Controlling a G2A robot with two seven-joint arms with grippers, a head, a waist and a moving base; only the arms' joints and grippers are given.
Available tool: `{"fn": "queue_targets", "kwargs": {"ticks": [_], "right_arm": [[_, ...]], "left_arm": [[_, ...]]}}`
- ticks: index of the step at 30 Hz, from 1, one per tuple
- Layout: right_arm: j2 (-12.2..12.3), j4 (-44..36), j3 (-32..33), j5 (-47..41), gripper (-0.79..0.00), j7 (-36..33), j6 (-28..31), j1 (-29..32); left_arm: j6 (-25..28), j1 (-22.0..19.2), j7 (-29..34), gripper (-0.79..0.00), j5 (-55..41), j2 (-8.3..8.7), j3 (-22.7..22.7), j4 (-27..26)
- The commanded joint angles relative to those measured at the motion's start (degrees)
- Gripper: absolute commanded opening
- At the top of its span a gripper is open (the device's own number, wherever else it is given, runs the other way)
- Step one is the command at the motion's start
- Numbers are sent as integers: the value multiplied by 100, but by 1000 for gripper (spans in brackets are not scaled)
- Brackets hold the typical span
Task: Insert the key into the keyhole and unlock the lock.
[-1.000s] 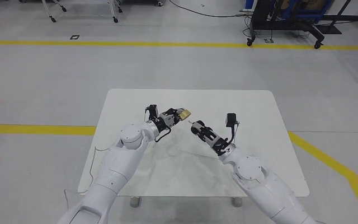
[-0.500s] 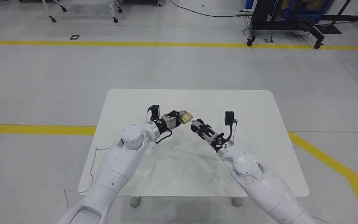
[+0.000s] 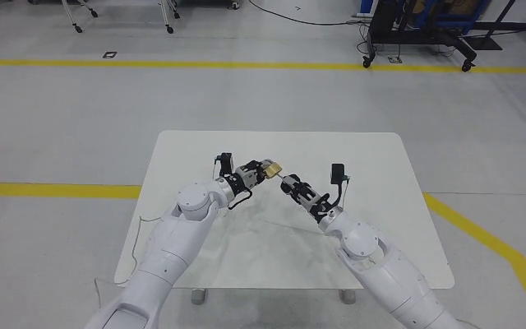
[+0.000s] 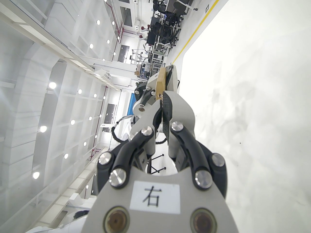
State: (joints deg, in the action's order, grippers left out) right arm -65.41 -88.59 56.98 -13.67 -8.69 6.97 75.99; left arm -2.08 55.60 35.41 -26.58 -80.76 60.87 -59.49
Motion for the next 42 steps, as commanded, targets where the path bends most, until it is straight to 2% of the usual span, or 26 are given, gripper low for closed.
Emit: {"fn": "queue_targets", "kwargs": {"ticks": [1, 23, 34, 42], "right_arm": [[-10, 4, 10, -5, -785, -18, 11, 3], [-151, -5, 88, 274, -785, 55, -72, 47], [-223, -106, 61, 809, -785, 431, -380, 82], [-267, -151, 82, 900, -785, 349, -566, 79]], "left_arm": [[-8, 0, -1, -785, 10, 0, 0, -4], [-37, -9, 51, -785, 168, -9, -52, -3], [87, -39, -196, -785, 604, -4, -114, 0], [278, -31, -277, -785, 816, -6, -147, -20]]}}
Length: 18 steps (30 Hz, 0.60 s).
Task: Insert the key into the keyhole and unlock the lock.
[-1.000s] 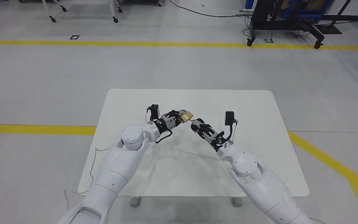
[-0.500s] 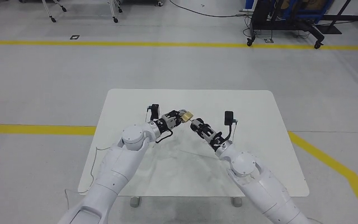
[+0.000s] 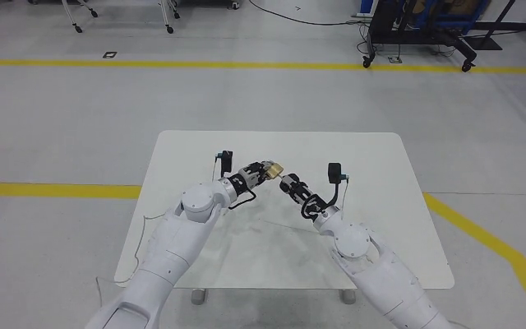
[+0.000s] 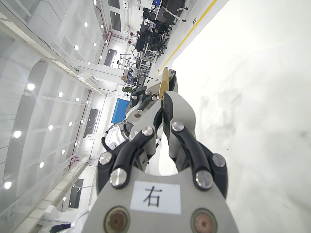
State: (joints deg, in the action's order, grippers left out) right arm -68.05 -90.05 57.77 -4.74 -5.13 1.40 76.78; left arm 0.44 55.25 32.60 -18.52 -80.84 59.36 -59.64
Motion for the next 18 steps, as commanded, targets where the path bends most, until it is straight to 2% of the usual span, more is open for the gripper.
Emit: {"fn": "queue_targets", "kwargs": {"ticks": [1, 18], "right_arm": [[-8, -7, 7, 16, -785, -17, -31, 2], [-152, 116, -51, 200, -785, 132, -284, -127]], "left_arm": [[54, 7, 5, -785, 32, 4, 8, -11], [146, 49, -70, -785, 336, 9, -10, -66]]}}
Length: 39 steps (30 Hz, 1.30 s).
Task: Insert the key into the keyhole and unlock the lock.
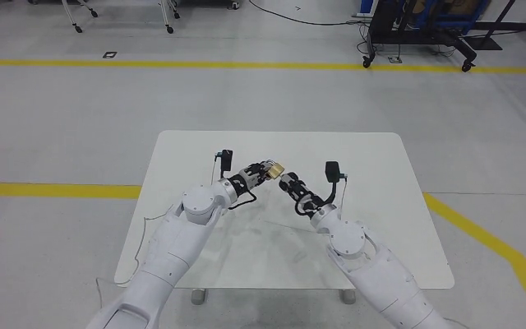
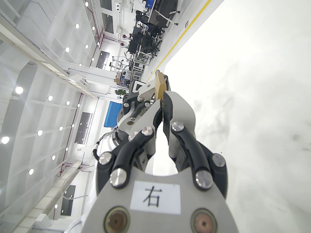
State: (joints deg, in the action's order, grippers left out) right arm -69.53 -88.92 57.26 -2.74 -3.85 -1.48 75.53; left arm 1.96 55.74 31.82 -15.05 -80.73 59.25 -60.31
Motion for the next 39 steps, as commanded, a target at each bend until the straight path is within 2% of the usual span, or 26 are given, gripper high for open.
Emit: {"fn": "queue_targets", "kwargs": {"ticks": [1, 8, 9, 10, 11, 12, 30, 32, 37, 38, 39], "right_arm": [[-13, 6, -1, -5, -785, 1, 11, -7], [-73, 81, 19, -73, -785, 38, 115, -50], [-81, 92, 27, -85, -723, 48, 149, -51], [-88, 101, 42, -95, -471, 71, 183, -52], [-96, 104, 65, -116, -172, 118, 256, -44], [-102, 119, 88, -125, 0, 170, 299, -34], [-122, 79, 184, -338, 0, 114, 519, 29], [-107, -1, 346, -549, 0, -11, 871, 127], [-73, -148, 697, -1080, 0, -281, 1752, 453], [-71, -146, 735, -1191, -185, -385, 1905, 490], [-73, -170, 742, -1281, -406, -515, 2080, 511]], "left_arm": [[-13, 0, 27, -785, -32, -3, 5, 6], [-41, -4, 133, -785, -212, -17, 38, 28], [-37, -4, 146, -785, -240, -17, 49, 27], [-45, 0, 157, -785, -293, -19, 64, 32], [-62, 4, 168, -785, -350, -22, 78, 35], [-77, 0, 170, -785, -373, -23, 88, 36], [-277, 38, 110, -785, -1043, -67, 263, 82], [-567, 34, 138, -785, -1428, -86, 333, 162], [-1975, -227, 320, -785, -2473, -156, 437, 619], [-2095, -270, 368, -785, -2575, -167, 434, 677], [-2275, -300, 497, -785, -2726, -180, 426, 749]]}}
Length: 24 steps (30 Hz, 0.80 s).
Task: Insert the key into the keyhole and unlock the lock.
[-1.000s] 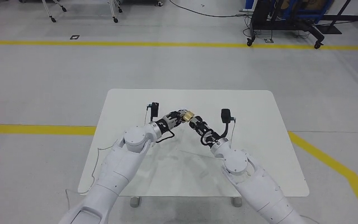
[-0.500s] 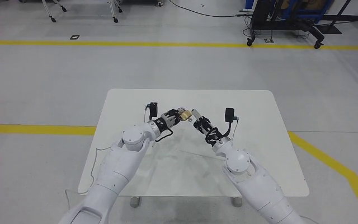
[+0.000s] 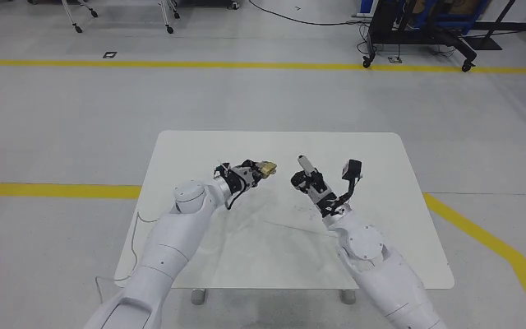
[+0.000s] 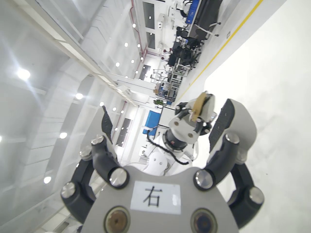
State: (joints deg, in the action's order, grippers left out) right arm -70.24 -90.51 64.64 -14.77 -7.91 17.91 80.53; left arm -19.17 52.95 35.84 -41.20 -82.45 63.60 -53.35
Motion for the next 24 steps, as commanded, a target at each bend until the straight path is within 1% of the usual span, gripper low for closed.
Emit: {"fn": "queue_targets", "kwargs": {"ticks": [1, 2, 4, 8, 11, 18, 24], "right_arm": [[-4, -7, 4, -173, -653, -246, 311, 23], [-7, 17, -2, -244, -785, -390, 496, 20], [-29, 109, -58, -431, -785, -608, 871, -13], [-98, 413, -280, -399, -785, -827, 1380, -218], [-148, 633, -417, -217, -785, -827, 1591, -365], [-255, 1040, -587, 327, -785, -355, 1421, -626], [-343, 1330, -721, 438, -785, -198, 1150, -836]], "left_arm": [[-263, -66, 167, -785, -211, -15, 2, 120], [-342, -98, 244, -785, -302, -21, 8, 181], [-579, -167, 456, -785, -502, -33, 13, 306], [-616, -250, 604, -785, -617, -45, 3, 456], [-606, -272, 702, -785, -703, -53, 1, 505], [-415, -306, 837, -785, -596, -27, 8, 516], [-376, -288, 933, -785, -564, -19, -22, 492]]}}
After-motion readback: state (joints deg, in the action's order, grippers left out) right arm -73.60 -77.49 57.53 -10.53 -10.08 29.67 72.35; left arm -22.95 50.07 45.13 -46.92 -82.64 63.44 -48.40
